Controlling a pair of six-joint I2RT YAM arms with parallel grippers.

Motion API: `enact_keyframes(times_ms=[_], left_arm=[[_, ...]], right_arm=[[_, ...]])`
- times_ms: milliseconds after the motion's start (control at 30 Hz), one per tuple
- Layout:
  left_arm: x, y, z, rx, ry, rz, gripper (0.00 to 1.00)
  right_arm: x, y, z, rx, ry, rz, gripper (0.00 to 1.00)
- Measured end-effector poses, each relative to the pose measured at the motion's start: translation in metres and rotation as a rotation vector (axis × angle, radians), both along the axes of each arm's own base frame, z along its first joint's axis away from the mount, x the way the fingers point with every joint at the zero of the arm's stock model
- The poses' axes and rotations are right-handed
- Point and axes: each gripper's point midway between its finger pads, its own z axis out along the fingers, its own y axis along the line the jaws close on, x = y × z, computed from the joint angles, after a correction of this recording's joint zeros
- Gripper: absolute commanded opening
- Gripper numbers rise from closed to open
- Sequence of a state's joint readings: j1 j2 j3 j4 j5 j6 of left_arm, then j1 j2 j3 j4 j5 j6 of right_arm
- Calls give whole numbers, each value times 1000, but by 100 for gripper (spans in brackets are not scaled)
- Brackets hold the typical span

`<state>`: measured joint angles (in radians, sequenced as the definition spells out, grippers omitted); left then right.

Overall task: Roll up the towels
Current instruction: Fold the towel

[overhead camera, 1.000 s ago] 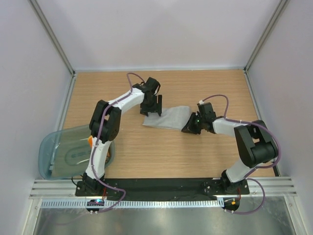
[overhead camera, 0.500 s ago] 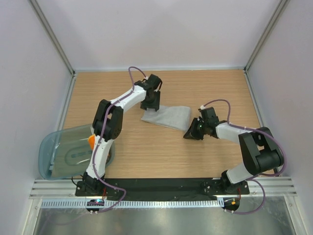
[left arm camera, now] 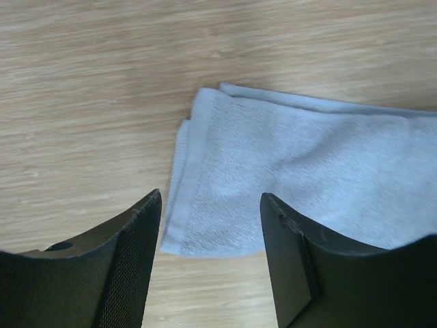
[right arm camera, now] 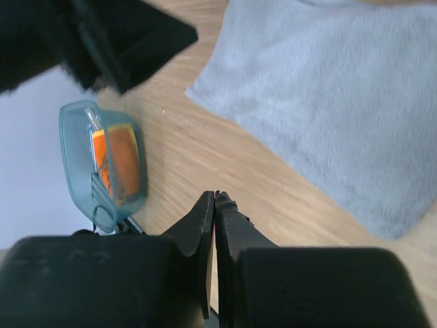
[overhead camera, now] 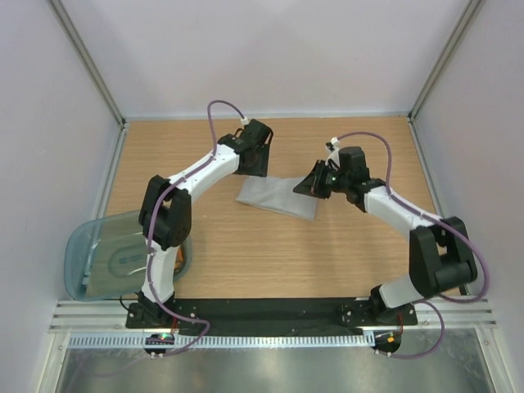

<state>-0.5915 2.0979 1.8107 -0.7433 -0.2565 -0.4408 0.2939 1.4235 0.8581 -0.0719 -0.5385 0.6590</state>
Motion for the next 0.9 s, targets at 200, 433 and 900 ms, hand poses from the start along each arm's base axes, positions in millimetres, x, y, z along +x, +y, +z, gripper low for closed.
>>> enact_keyframes(times_ms=[200,433,900], left_arm=[[-28,-35,8,-97,2,-102,58],[-42,-64,-29,-146,88,-180,58],[10,-40,-67,-94,103,-87,60]], right_arm=[[42,-8,-58,33,133,-60,1],[26,-32,-125,47,319,-123,1],[-27,-38,-125,32,308,-86,1]])
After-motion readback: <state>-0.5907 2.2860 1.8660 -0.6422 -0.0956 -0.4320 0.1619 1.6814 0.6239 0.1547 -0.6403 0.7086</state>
